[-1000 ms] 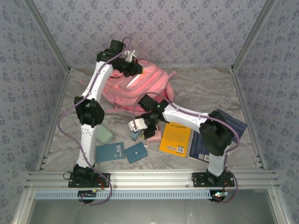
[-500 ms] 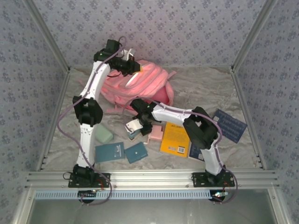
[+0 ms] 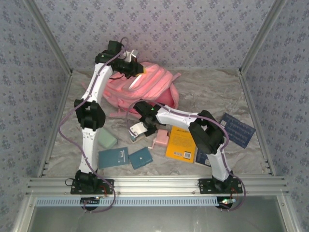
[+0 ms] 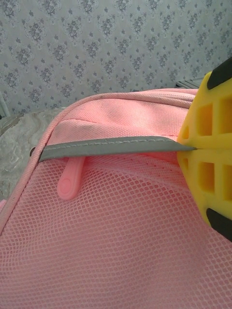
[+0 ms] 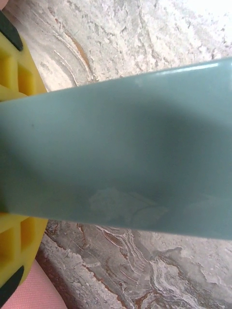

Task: Pack the student bag

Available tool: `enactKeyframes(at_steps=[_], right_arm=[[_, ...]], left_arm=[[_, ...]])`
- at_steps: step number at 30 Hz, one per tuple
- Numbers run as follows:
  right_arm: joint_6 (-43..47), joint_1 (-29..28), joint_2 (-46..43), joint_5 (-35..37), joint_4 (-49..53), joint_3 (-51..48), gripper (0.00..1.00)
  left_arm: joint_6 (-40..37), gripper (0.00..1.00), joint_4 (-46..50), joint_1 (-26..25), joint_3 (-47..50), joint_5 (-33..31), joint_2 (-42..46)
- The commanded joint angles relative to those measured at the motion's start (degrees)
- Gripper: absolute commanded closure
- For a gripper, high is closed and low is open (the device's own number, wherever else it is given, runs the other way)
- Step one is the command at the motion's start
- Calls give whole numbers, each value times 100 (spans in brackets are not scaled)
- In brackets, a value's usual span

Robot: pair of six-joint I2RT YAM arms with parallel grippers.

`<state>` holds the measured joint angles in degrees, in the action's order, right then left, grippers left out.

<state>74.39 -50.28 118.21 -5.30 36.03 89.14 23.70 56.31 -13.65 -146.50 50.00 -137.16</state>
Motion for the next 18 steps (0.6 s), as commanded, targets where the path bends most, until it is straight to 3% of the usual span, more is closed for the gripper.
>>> enactKeyframes(at_steps=[1, 4, 10, 15, 18], right_arm=[[-157, -27, -455, -89, -77, 174, 90], [-542, -30, -939, -289, -341, 46, 100], [-1906, 17, -2305, -580, -1724, -891, 100], [-3724, 252, -3577, -890, -3613, -2295, 100], [-5171, 563, -4192, -460, -4772, -3002, 100]], left_arm=[[82, 100, -279, 99, -143, 239, 120], [121, 100, -343, 107, -70, 248, 220], [290, 100, -640, 74, 343, 267, 635], [404, 100, -886, 3, 745, 213, 999], [480, 100, -1017, -32, 966, 230, 1193]])
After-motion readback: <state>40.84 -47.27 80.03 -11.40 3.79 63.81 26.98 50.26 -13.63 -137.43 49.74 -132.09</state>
